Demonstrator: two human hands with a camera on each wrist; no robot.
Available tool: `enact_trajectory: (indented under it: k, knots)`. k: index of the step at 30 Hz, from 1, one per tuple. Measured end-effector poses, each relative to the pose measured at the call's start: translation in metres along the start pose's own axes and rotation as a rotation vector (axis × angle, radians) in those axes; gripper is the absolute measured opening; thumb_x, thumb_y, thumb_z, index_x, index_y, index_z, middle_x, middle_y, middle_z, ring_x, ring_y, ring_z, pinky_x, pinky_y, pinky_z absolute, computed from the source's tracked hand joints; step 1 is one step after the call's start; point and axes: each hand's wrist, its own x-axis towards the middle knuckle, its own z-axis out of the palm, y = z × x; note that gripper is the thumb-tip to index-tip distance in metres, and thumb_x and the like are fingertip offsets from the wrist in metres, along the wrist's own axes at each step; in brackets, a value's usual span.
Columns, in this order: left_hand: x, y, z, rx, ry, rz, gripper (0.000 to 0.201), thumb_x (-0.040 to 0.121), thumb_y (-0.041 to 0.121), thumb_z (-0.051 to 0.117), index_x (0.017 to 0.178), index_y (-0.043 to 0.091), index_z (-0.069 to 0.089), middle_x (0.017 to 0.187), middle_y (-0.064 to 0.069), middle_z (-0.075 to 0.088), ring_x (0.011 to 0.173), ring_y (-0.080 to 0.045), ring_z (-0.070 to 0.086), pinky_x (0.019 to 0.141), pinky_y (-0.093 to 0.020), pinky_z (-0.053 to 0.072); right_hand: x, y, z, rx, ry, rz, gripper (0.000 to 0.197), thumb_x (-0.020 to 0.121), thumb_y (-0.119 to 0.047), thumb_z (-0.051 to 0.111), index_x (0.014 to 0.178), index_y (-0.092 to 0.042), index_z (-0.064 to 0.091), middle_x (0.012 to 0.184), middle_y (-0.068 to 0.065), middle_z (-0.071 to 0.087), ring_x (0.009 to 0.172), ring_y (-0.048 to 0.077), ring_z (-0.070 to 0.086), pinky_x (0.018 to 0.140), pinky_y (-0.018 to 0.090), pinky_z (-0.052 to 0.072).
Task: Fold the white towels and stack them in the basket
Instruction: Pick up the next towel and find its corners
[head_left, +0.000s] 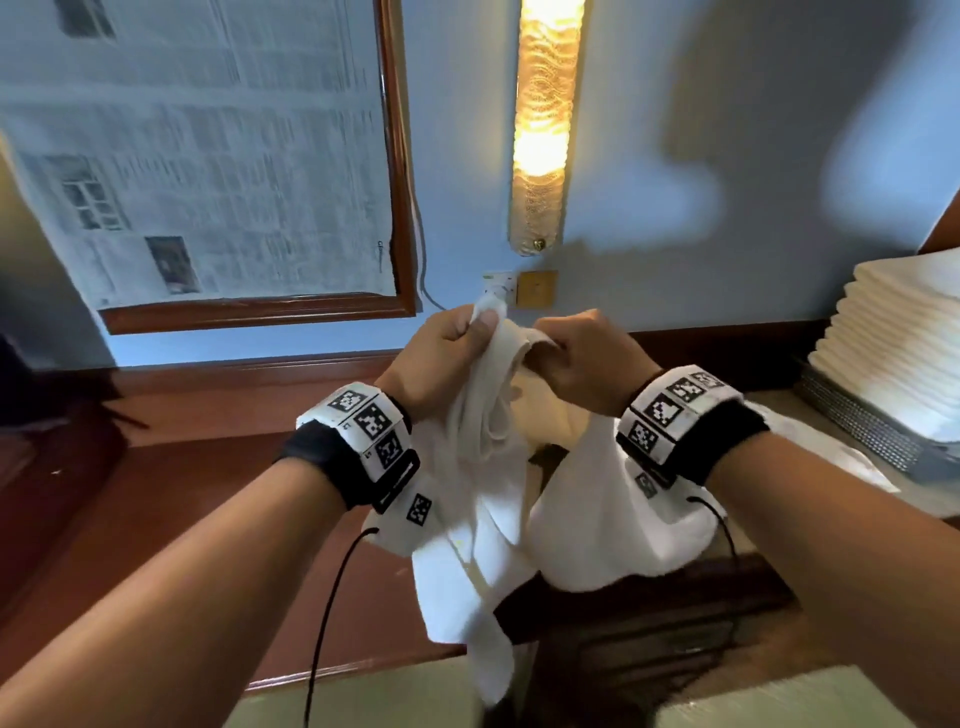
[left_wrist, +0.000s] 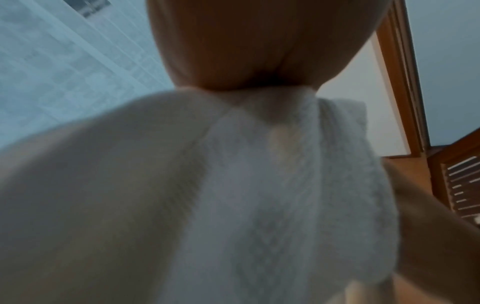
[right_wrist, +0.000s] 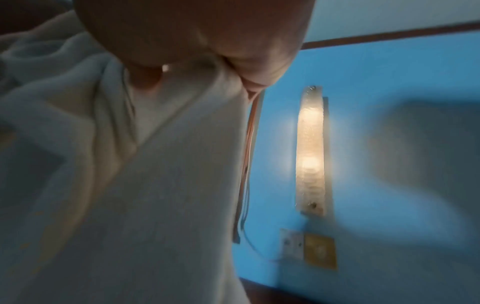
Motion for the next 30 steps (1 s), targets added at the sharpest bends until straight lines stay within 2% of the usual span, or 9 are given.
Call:
enact_trajectory:
  k: [3,5,7,10,13,17,21,25,30]
  knots:
    - [-0.028,0.005,-0.037,0.061,0.039,0.056,0.039,0.108,0.03,0.042,0.077,0.011,0.056,0.073,0.003,0.057,0.068,-0.008,0.051,0.067,-0.028,0.043,-0.02,-0.036,0.027,-0.069,0.011,-0.077,0.042,0.092,-0.051,0.045,0.082,-0.012,0.056,0.072,0.01,0.065,0.066,0.037,0.063,0.057,0.041,0.05]
    - [-0.047,0.009,-0.059,0.081,0.087,0.058,0.042,0.109,0.026,0.041,0.072,0.013,0.056,0.066,0.014,0.056,0.062,0.0,0.048,0.063,-0.018,0.041,-0.03,-0.054,0.051,-0.055,0.063,-0.081,0.037,0.095,-0.043,0.048,0.095,-0.009,0.063,0.078,0.01,0.068,0.069,0.037,0.065,0.058,0.04,0.051]
    - [-0.067,0.014,-0.081,0.084,0.137,0.045,0.045,0.109,0.025,0.041,0.065,0.016,0.047,0.054,0.016,0.047,0.052,0.0,0.039,0.056,-0.017,0.034,-0.044,-0.063,0.074,-0.024,0.089,-0.025,0.031,0.094,-0.034,0.05,0.087,-0.008,0.063,0.073,0.011,0.066,0.065,0.037,0.063,0.056,0.036,0.046]
    - [-0.091,0.009,-0.118,0.055,0.203,0.021,0.053,0.107,0.038,0.042,0.082,-0.007,0.054,0.066,-0.009,0.048,0.059,-0.016,0.043,0.059,-0.031,0.034,-0.075,-0.058,0.103,-0.039,-0.039,0.229,0.03,0.094,-0.029,0.05,0.083,-0.007,0.066,0.076,0.017,0.068,0.071,0.038,0.062,0.06,0.035,0.038]
    - [-0.12,0.006,-0.146,0.055,0.203,-0.024,0.069,0.097,0.056,0.042,0.098,-0.011,0.06,0.076,-0.024,0.06,0.066,-0.024,0.051,0.062,-0.039,0.04,-0.106,-0.055,0.122,-0.004,-0.196,0.483,0.017,0.092,-0.019,0.061,0.076,-0.02,0.066,0.076,0.011,0.067,0.076,0.033,0.06,0.064,0.032,0.034]
    - [-0.151,0.002,-0.158,0.105,0.234,-0.088,0.051,0.107,0.037,0.044,0.061,0.015,0.037,0.043,0.012,0.037,0.042,-0.006,0.031,0.055,-0.034,0.025,-0.107,-0.08,0.127,0.024,-0.216,0.598,0.02,0.078,-0.018,0.049,0.062,-0.029,0.053,0.076,0.005,0.066,0.072,0.025,0.054,0.066,0.032,0.04]
    - [-0.175,0.0,-0.159,0.095,0.166,-0.117,0.05,0.108,0.03,0.043,0.06,0.019,0.03,0.042,0.014,0.031,0.042,-0.004,0.025,0.054,-0.033,0.02,-0.076,-0.137,0.117,0.286,-0.055,0.484,0.025,0.063,-0.022,0.04,0.07,-0.033,0.062,0.07,-0.004,0.064,0.073,0.022,0.062,0.068,0.035,0.052]
    - [-0.185,-0.002,-0.15,-0.1,0.18,-0.16,0.045,0.105,0.034,0.049,0.071,0.006,0.053,0.069,-0.004,0.049,0.067,-0.015,0.044,0.071,-0.031,0.035,-0.038,-0.203,0.098,0.468,0.02,0.136,0.013,0.079,-0.007,0.06,0.082,-0.017,0.067,0.077,-0.011,0.063,0.073,0.002,0.058,0.07,0.014,0.044]
    - [-0.191,-0.007,-0.141,-0.245,0.231,-0.207,0.031,0.105,0.023,0.051,0.085,0.004,0.066,0.078,-0.006,0.06,0.076,-0.015,0.053,0.083,-0.032,0.041,-0.018,-0.223,0.082,0.476,0.027,0.006,0.003,0.083,-0.01,0.066,0.08,-0.009,0.066,0.075,-0.002,0.064,0.071,0.007,0.058,0.067,0.022,0.043]
